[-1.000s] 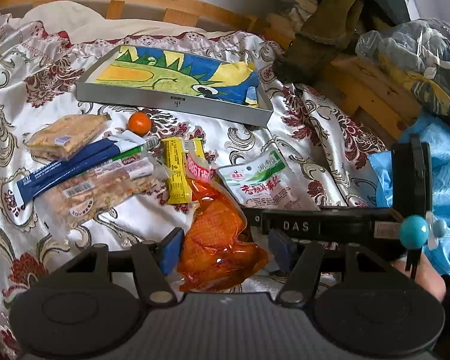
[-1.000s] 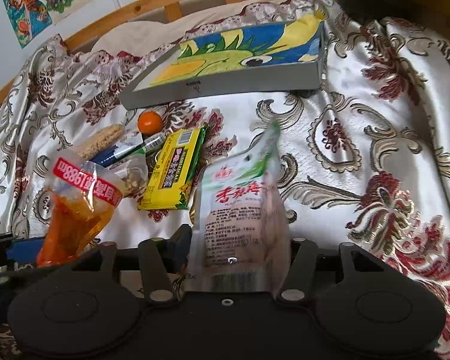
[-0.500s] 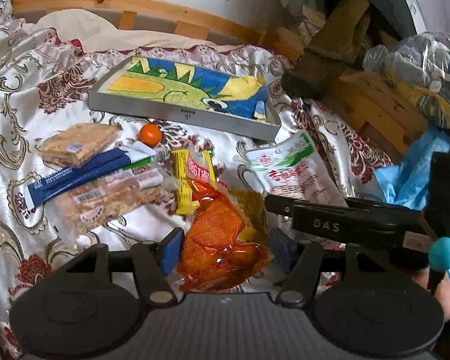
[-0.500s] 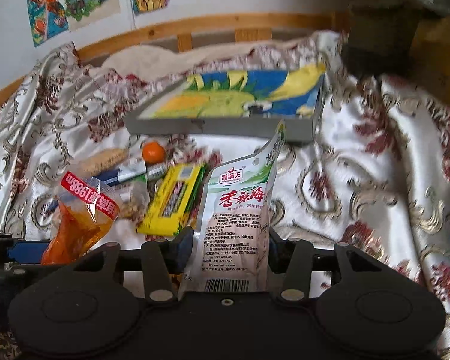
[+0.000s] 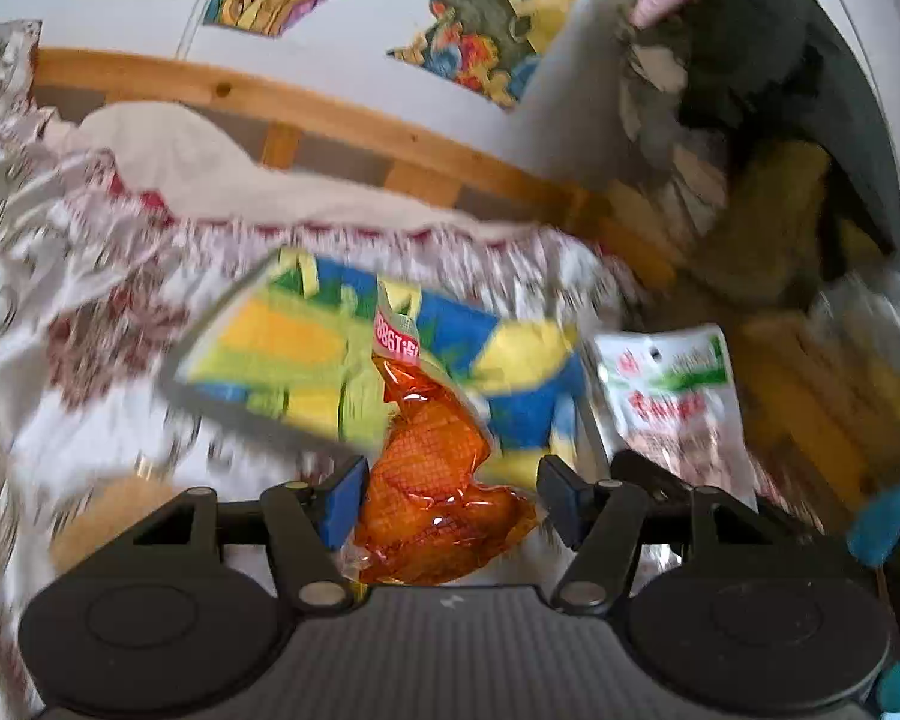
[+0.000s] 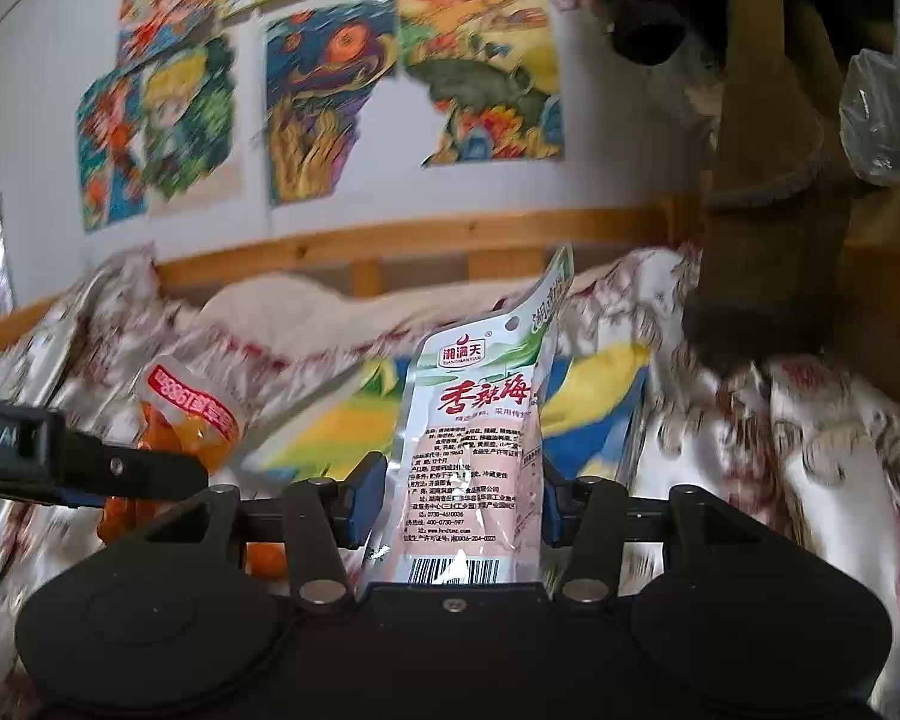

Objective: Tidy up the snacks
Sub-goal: 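Lower both bags into the grey tray and open both grippers, then withdraw both tools from the tray back over the snacks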

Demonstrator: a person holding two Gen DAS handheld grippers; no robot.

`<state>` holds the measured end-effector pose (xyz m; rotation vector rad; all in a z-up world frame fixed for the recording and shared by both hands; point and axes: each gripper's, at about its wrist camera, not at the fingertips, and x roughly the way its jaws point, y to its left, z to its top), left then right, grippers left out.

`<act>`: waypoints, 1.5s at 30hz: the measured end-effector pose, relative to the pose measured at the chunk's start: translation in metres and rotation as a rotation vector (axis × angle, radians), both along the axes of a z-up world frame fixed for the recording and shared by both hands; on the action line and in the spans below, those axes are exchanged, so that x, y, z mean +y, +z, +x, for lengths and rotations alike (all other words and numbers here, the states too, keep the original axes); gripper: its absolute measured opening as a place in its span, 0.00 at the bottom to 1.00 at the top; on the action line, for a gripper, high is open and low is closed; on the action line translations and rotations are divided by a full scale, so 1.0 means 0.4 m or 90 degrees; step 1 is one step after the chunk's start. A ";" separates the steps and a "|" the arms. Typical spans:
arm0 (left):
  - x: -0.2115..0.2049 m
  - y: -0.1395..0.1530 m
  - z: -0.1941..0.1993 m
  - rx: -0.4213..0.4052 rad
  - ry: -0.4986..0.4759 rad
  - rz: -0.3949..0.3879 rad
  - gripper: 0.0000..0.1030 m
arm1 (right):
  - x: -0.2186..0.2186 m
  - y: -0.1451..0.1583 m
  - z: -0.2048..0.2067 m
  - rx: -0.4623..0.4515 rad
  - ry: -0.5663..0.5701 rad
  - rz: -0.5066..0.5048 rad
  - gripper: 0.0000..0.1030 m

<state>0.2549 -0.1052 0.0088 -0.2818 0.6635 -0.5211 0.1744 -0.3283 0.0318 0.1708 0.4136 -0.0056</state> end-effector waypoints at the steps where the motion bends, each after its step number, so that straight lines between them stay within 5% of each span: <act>1: -0.013 0.002 0.029 -0.004 0.004 -0.002 0.64 | -0.023 0.003 0.030 -0.011 -0.003 0.023 0.50; 6: -0.090 -0.021 0.194 0.007 0.017 0.000 0.64 | -0.098 -0.011 0.158 -0.019 -0.022 0.053 0.51; 12: -0.140 -0.115 0.326 0.091 0.039 -0.019 0.64 | -0.145 -0.107 0.267 0.027 -0.033 0.117 0.51; 22: -0.183 -0.185 0.369 0.109 0.038 0.074 0.65 | -0.095 -0.183 0.328 0.099 -0.035 0.058 0.51; 26: -0.186 -0.185 0.375 0.121 0.044 0.073 0.69 | -0.095 -0.184 0.321 0.098 -0.040 0.068 0.50; 29: -0.187 -0.181 0.372 0.133 0.053 0.081 0.74 | -0.093 -0.181 0.315 0.100 -0.051 0.053 0.62; 33: -0.176 -0.153 0.349 0.111 0.064 0.081 0.81 | -0.091 -0.152 0.280 0.086 -0.059 0.030 0.81; 39: -0.122 -0.085 0.243 0.061 0.062 0.058 0.95 | -0.070 -0.079 0.158 0.067 -0.059 -0.030 0.97; 42: -0.064 -0.057 0.144 -0.032 0.067 0.018 0.99 | -0.053 -0.040 0.072 0.052 -0.055 -0.033 0.99; 45: -0.015 -0.029 0.050 -0.089 0.090 0.028 1.00 | -0.031 -0.010 -0.014 0.032 -0.057 -0.023 0.99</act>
